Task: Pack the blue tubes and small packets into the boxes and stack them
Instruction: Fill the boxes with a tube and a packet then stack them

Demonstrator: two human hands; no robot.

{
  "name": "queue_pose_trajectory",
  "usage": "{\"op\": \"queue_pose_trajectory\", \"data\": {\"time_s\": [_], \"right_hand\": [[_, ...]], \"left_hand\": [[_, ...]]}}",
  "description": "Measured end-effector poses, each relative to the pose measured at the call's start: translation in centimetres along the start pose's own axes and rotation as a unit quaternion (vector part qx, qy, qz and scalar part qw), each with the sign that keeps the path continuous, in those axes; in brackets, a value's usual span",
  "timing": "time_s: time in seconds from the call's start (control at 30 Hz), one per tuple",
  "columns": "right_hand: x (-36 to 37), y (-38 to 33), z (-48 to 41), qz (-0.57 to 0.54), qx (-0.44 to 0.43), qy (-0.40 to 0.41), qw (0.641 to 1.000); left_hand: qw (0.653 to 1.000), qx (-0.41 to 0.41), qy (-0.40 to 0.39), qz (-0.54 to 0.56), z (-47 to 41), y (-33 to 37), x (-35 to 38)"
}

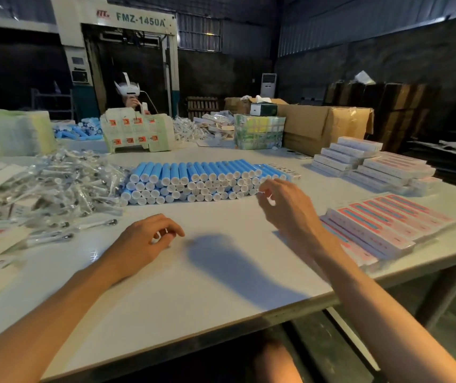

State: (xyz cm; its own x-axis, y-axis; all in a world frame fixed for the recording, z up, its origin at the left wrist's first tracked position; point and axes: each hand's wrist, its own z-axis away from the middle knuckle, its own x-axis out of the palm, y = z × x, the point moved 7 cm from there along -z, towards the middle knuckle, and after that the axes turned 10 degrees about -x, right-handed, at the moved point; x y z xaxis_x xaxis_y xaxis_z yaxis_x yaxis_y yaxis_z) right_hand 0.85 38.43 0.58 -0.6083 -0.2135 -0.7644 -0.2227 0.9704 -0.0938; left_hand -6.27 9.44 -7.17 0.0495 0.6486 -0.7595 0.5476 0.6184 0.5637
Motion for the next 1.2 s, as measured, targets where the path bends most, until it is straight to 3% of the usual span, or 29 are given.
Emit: {"op": "queue_pose_trajectory", "data": {"time_s": [0.2,0.33,0.4,0.5,0.57,0.7,0.8,0.93,1.03,1.2], "right_hand": [[5.6,-11.7,-5.4,-0.164,-0.072,-0.016,0.984],[10.8,-16.9,-5.4,-0.281,-0.078,-0.035,0.956],[13.1,-18.0,-4.9,-0.299,-0.072,-0.049,0.95],[15.3,-18.2,-4.4,-0.299,-0.084,-0.077,0.947],[15.8,-18.0,-4.4,-0.301,-0.092,-0.085,0.945],[16.3,-17.9,-4.4,-0.321,-0.092,-0.1,0.937],[16.5,-17.8,-4.7,-0.351,-0.079,-0.106,0.927],[16.9,-17.0,-4.7,-0.388,-0.058,-0.108,0.913],[17.2,-16.6,-4.8,-0.403,-0.044,-0.104,0.908],[17.2,-16.9,-5.0,-0.407,-0.052,-0.095,0.907]], "left_hand": [[0.997,-0.035,0.038,-0.065,-0.5,0.9,-1.2],[0.972,-0.142,-0.023,-0.187,-0.2,-1.1,-2.7],[0.953,-0.18,-0.057,-0.238,0.4,-2.1,-4.0],[0.933,-0.223,-0.042,-0.28,2.0,-3.6,-7.4],[0.903,-0.291,-0.002,-0.316,3.9,-5.6,-10.6],[0.796,-0.422,0.127,-0.415,8.1,-8.9,-17.6],[0.74,-0.509,0.126,-0.422,10.3,-11.1,-20.0],[0.729,-0.538,0.045,-0.42,11.3,-13.1,-19.3],[0.738,-0.496,0.07,-0.453,11.0,-12.8,-19.3],[0.793,-0.422,0.155,-0.41,9.9,-9.3,-19.7]]}}
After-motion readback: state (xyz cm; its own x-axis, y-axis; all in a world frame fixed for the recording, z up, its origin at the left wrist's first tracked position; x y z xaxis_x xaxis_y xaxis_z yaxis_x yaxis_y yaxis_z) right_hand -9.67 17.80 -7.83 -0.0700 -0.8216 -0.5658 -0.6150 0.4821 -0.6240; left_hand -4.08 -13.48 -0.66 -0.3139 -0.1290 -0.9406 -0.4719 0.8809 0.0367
